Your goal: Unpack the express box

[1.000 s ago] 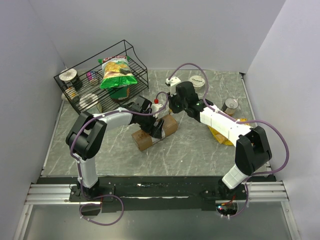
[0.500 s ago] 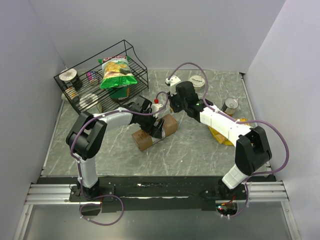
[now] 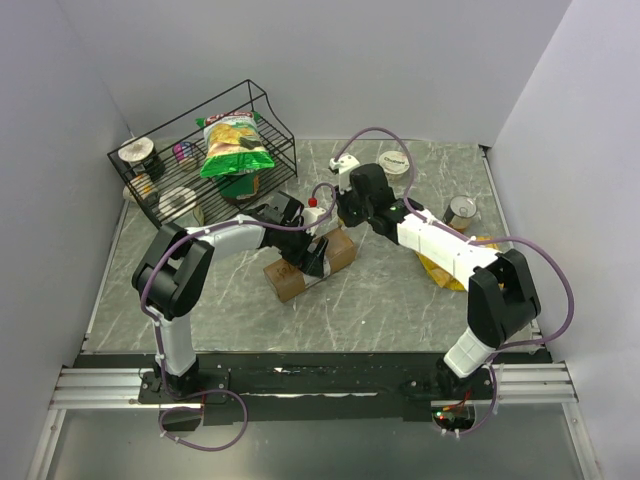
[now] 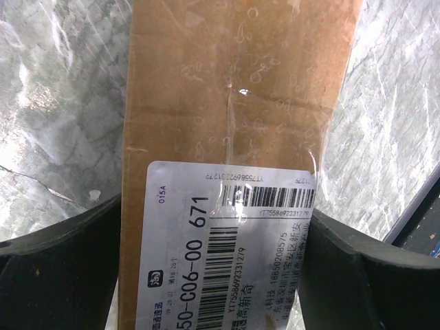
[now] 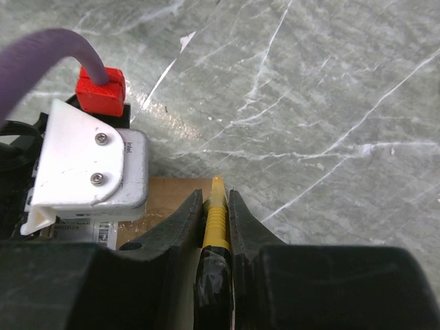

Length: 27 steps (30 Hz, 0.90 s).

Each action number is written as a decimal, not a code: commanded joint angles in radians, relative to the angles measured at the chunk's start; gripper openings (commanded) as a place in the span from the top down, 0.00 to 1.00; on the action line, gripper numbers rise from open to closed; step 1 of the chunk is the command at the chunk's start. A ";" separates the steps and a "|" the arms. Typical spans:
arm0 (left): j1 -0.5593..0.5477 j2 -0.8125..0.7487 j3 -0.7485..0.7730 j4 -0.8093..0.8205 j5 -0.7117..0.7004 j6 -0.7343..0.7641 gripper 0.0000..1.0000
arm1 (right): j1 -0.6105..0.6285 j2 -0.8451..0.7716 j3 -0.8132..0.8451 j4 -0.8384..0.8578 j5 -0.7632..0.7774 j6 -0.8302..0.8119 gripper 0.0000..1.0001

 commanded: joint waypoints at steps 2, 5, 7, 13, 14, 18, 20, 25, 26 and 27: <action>-0.009 0.091 -0.044 -0.054 -0.003 -0.014 0.11 | 0.007 0.005 0.023 0.019 0.000 -0.001 1.00; -0.007 0.094 -0.041 -0.056 -0.001 -0.014 0.11 | 0.007 0.002 0.014 0.018 0.007 -0.005 1.00; -0.007 0.096 -0.041 -0.056 -0.001 -0.015 0.11 | 0.007 -0.001 0.011 0.015 0.004 -0.007 1.00; 0.000 0.100 -0.031 -0.059 -0.061 -0.030 0.12 | 0.016 -0.029 0.011 -0.089 -0.026 -0.002 1.00; 0.002 0.103 -0.032 -0.057 -0.067 -0.035 0.12 | 0.019 -0.038 0.003 -0.120 -0.036 -0.001 1.00; 0.014 0.113 -0.021 -0.054 -0.101 -0.050 0.13 | 0.033 -0.089 -0.020 -0.212 -0.050 0.007 1.00; 0.020 0.119 -0.014 -0.060 -0.110 -0.054 0.13 | 0.045 -0.110 -0.041 -0.229 -0.046 0.006 1.00; 0.032 0.131 0.000 -0.057 -0.130 -0.067 0.13 | 0.055 -0.155 -0.066 -0.268 -0.044 -0.005 1.00; 0.032 0.131 0.002 -0.057 -0.133 -0.069 0.13 | 0.056 -0.158 -0.070 -0.274 -0.046 -0.007 1.00; 0.034 0.128 0.002 -0.056 -0.138 -0.069 0.13 | 0.056 -0.161 -0.072 -0.281 -0.046 -0.010 1.00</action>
